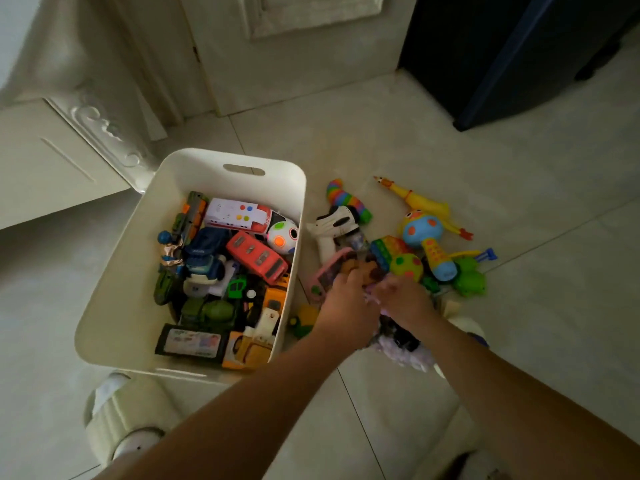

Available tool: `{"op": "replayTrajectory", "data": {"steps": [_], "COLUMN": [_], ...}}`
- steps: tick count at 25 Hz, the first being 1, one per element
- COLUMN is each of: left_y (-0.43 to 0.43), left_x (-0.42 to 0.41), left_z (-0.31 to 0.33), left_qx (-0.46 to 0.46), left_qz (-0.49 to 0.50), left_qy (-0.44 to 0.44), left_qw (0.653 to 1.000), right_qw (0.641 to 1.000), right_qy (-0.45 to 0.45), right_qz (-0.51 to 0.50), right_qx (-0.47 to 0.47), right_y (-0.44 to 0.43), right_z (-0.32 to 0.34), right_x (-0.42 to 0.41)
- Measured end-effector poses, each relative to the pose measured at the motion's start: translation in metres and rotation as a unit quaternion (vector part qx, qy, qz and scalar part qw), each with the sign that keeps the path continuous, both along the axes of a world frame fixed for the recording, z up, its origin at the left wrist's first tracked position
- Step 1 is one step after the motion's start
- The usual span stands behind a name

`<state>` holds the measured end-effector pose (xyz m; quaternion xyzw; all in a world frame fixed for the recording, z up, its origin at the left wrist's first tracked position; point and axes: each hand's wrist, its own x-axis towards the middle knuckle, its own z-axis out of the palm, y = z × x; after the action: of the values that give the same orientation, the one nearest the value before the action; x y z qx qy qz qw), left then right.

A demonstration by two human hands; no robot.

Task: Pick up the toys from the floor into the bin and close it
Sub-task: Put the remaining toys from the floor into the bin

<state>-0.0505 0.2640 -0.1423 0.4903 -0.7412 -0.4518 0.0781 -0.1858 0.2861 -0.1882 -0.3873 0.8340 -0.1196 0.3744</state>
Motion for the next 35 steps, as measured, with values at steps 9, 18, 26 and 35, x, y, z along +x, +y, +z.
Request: {"op": "replayTrajectory", "data": {"steps": [9,18,26,35], "left_y": [-0.020,-0.013,-0.017,-0.026], "left_x": [0.003,0.014,0.013,0.013], "left_z": [-0.106,-0.120,-0.122,-0.123], "left_qx": [0.015,0.021,0.006,0.054], "left_qz": [0.154,0.118,0.129,0.160], "left_qy": [-0.178,-0.216,-0.146,-0.136], "left_qw": [0.972,0.969,0.981,0.976], "right_qw": [0.964,0.948,0.968,0.960], "right_qy": [0.213,0.266,0.158,0.155], "right_qz": [0.154,0.143,0.189,0.235], "right_qx": [0.047,-0.097,-0.045,0.013], "right_y": [-0.006,-0.044,-0.074,-0.082], "right_z": [-0.060,-0.069,-0.081,-0.082], "right_x": [-0.009,0.006,-0.006,0.006]}}
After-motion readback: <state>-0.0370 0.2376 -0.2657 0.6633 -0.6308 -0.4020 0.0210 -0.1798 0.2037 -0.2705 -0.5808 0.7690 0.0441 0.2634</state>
